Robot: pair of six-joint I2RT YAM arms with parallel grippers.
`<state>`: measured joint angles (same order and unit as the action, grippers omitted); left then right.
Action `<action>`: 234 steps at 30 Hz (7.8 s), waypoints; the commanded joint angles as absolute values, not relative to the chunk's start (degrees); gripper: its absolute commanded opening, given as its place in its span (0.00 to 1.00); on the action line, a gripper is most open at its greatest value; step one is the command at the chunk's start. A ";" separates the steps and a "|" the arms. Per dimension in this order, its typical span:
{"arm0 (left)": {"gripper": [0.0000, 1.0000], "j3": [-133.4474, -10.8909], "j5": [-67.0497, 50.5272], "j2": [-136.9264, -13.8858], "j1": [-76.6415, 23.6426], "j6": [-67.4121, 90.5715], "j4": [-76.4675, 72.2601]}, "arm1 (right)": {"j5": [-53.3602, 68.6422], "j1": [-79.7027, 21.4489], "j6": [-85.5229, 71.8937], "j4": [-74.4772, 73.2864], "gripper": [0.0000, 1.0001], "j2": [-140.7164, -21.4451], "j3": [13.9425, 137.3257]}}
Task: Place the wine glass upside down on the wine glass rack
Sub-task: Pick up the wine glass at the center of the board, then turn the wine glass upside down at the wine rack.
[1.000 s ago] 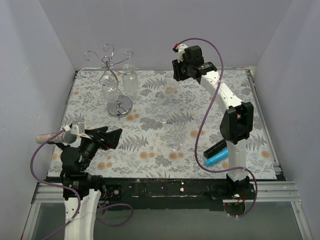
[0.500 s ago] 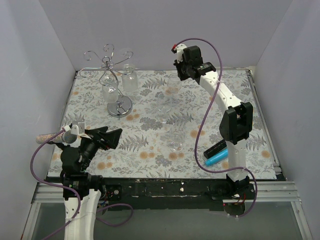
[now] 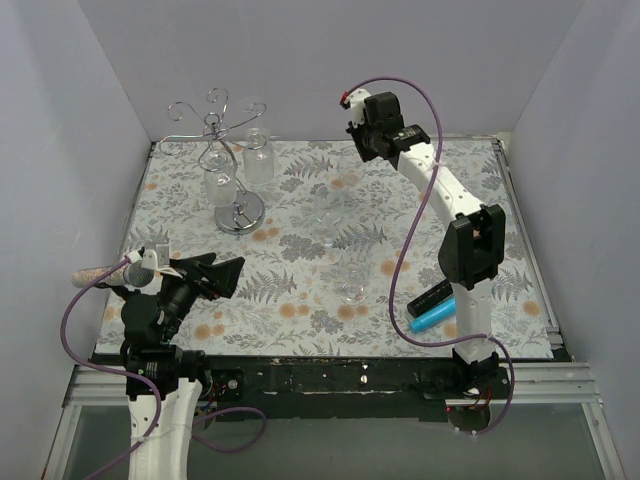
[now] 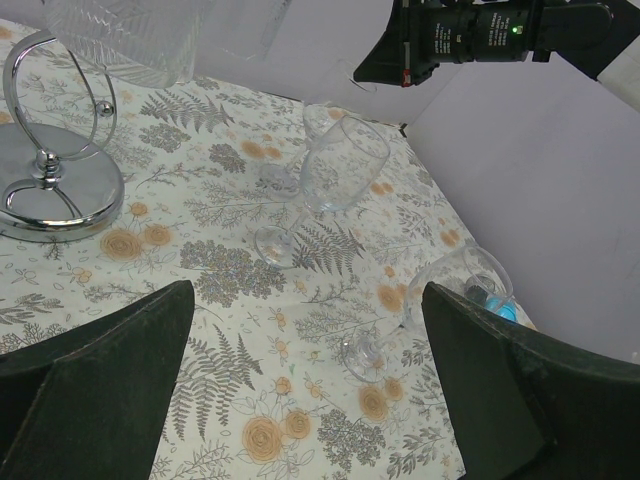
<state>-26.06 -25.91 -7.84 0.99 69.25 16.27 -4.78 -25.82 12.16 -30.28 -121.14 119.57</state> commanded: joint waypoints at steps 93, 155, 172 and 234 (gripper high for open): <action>0.98 -26.37 -28.39 -8.61 -1.14 69.96 15.29 | 6.42 -22.06 11.60 -27.86 0.01 -83.14 97.91; 0.98 -26.10 -28.92 -9.49 -1.23 70.40 14.77 | 10.81 -22.06 10.90 -29.36 0.01 -81.12 100.37; 0.98 -26.10 -29.27 -9.93 -1.23 70.93 14.68 | 12.66 -22.06 10.37 -29.97 0.01 -81.04 101.60; 0.98 -37.70 -12.09 -43.31 -32.49 93.59 2.37 | 28.74 -22.15 6.77 -31.38 0.01 -76.20 99.14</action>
<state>-33.17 -29.69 -37.45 -22.85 91.98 3.70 25.41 -22.13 8.88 -36.29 -76.77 99.29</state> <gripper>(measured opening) 0.981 0.037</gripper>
